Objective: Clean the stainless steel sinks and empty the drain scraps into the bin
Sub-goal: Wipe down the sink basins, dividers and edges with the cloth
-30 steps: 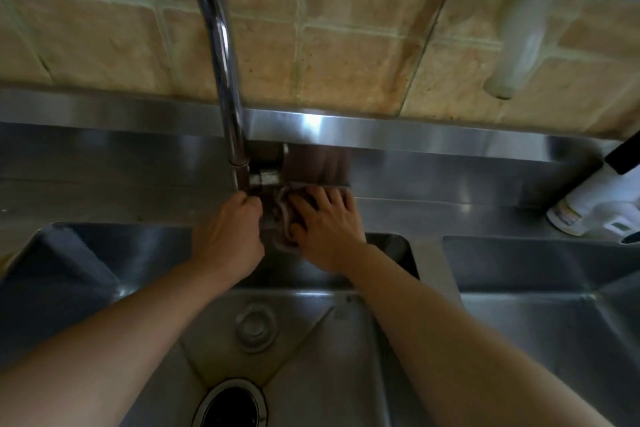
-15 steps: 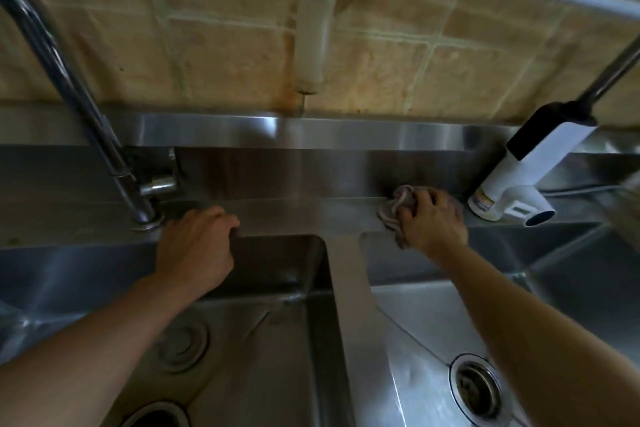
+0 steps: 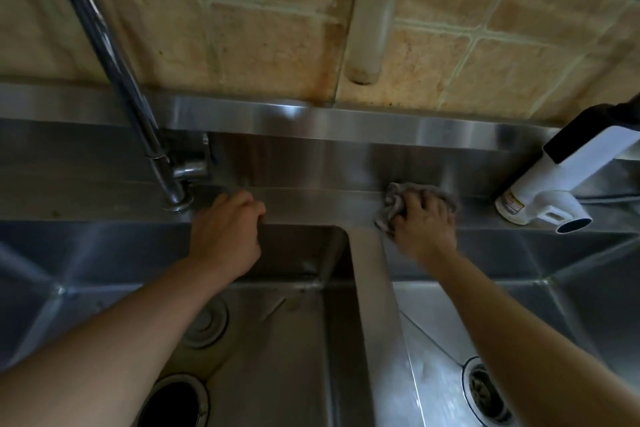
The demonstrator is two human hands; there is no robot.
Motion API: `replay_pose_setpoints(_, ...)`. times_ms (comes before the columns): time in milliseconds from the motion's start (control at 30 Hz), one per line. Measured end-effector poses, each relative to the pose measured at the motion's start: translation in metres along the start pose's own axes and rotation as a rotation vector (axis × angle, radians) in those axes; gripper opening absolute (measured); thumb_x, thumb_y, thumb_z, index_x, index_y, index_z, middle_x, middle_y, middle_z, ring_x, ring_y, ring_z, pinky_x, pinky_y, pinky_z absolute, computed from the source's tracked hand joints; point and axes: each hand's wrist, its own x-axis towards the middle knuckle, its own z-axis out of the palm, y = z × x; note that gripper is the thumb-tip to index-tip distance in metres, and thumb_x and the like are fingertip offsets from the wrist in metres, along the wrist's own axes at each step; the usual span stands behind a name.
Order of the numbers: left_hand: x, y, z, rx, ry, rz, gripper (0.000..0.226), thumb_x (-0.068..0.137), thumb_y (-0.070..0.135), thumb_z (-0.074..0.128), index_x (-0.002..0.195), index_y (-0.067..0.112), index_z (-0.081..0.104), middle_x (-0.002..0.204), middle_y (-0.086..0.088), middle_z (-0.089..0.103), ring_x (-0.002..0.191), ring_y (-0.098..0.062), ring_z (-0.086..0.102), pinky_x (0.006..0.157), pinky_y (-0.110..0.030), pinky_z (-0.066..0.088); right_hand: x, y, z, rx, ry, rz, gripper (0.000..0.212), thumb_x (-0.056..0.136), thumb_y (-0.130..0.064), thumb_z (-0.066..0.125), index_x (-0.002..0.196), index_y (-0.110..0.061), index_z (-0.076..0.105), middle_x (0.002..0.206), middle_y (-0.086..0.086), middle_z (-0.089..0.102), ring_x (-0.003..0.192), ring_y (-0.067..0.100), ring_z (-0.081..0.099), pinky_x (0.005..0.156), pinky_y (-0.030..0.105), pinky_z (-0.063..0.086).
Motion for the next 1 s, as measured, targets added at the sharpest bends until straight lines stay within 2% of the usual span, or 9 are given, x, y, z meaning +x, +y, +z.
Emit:
replay_pose_setpoints(167,-0.001,-0.011,-0.005,-0.046,-0.106,0.026,0.053,0.08,0.007,0.059,0.129,0.027,0.053,0.131,0.008,0.042,0.118,-0.018,0.041,0.092,-0.038,0.042,-0.009,-0.08,0.008,-0.029,-0.09,-0.326,0.044,0.097,-0.043,0.037,0.141,-0.033,0.038,0.144,0.008,0.03,0.131,0.035,0.027,0.109,0.046,0.026)
replay_pose_setpoints(300,-0.002,-0.011,-0.006,-0.024,-0.15,0.009,0.057,0.08,0.009,0.058,0.133,0.028,0.049,0.134,0.007,0.039,0.121,-0.021,0.038,0.096,-0.043,0.041,-0.01,-0.092,0.011,-0.091,-0.104,-0.309,0.048,0.097,-0.046,0.036,0.144,-0.037,0.029,0.145,0.011,0.025,0.132,0.038,0.023,0.111,0.051,0.022)
replay_pose_setpoints(433,-0.006,-0.014,-0.008,0.043,-0.226,0.029,0.069,0.082,0.015,0.059,0.144,0.027,0.034,0.144,0.003,0.029,0.129,-0.024,0.031,0.104,-0.047,0.035,-0.05,-0.073,0.014,-0.087,-0.17,-0.296,0.067,0.097,-0.044,0.04,0.152,-0.033,0.004,0.159,0.009,-0.005,0.146,0.032,-0.007,0.118,0.047,0.001)
replay_pose_setpoints(533,-0.008,-0.013,-0.014,0.071,-0.291,0.031,0.071,0.084,0.017,0.056,0.148,0.023,0.027,0.148,0.0,0.025,0.134,-0.026,0.028,0.105,-0.048,0.03,-0.098,-0.059,0.011,0.013,-0.194,-0.195,0.068,0.096,-0.041,0.041,0.152,-0.034,0.002,0.159,0.004,-0.012,0.146,0.028,-0.013,0.117,0.046,0.013)
replay_pose_setpoints(667,-0.015,0.009,-0.013,0.066,-0.254,0.096,0.065,0.08,0.023,0.06,0.14,0.021,0.034,0.144,-0.003,0.033,0.132,-0.027,0.034,0.102,-0.043,0.031,-0.175,-0.046,0.008,0.043,-0.19,-0.13,0.082,0.073,-0.059,0.005,0.151,-0.036,0.004,0.16,0.0,-0.01,0.147,0.023,-0.009,0.114,0.038,0.021)
replay_pose_setpoints(733,-0.016,0.029,-0.009,0.019,-0.255,0.206,0.072,0.08,0.023,0.061,0.144,0.021,0.029,0.148,-0.001,0.03,0.136,-0.025,0.03,0.106,-0.044,0.031,-0.203,-0.043,0.009,0.04,-0.19,-0.093,0.088,0.066,-0.058,0.002,0.151,-0.037,0.004,0.16,-0.001,-0.009,0.147,0.022,-0.008,0.115,0.035,0.018)
replay_pose_setpoints(833,-0.015,0.06,-0.001,-0.027,-0.312,0.31,0.078,0.081,0.021,0.06,0.148,0.02,0.021,0.153,0.001,0.022,0.141,-0.022,0.021,0.111,-0.05,0.024,-0.222,-0.044,0.007,0.087,-0.177,-0.042,0.085,0.07,-0.06,0.011,0.151,-0.035,0.008,0.16,0.0,-0.003,0.148,0.023,-0.003,0.115,0.037,0.019)
replay_pose_setpoints(933,-0.015,0.072,0.005,0.038,-0.314,0.346,0.073,0.084,0.025,0.058,0.147,0.019,0.021,0.154,0.002,0.019,0.141,-0.022,0.019,0.11,-0.05,0.025,-0.212,-0.044,0.008,0.07,-0.163,-0.027,0.076,0.088,-0.055,0.042,0.15,-0.039,0.003,0.16,-0.004,-0.007,0.147,0.021,-0.005,0.113,0.037,0.022)
replay_pose_setpoints(1000,-0.017,0.071,0.006,0.115,-0.323,0.363,0.071,0.088,0.027,0.056,0.148,0.016,0.019,0.157,0.001,0.014,0.143,-0.021,0.016,0.111,-0.049,0.025,-0.194,-0.046,0.007,0.078,-0.181,-0.003,0.077,0.089,-0.051,0.048,0.15,-0.039,0.003,0.159,-0.004,-0.009,0.147,0.021,-0.005,0.113,0.039,0.024)
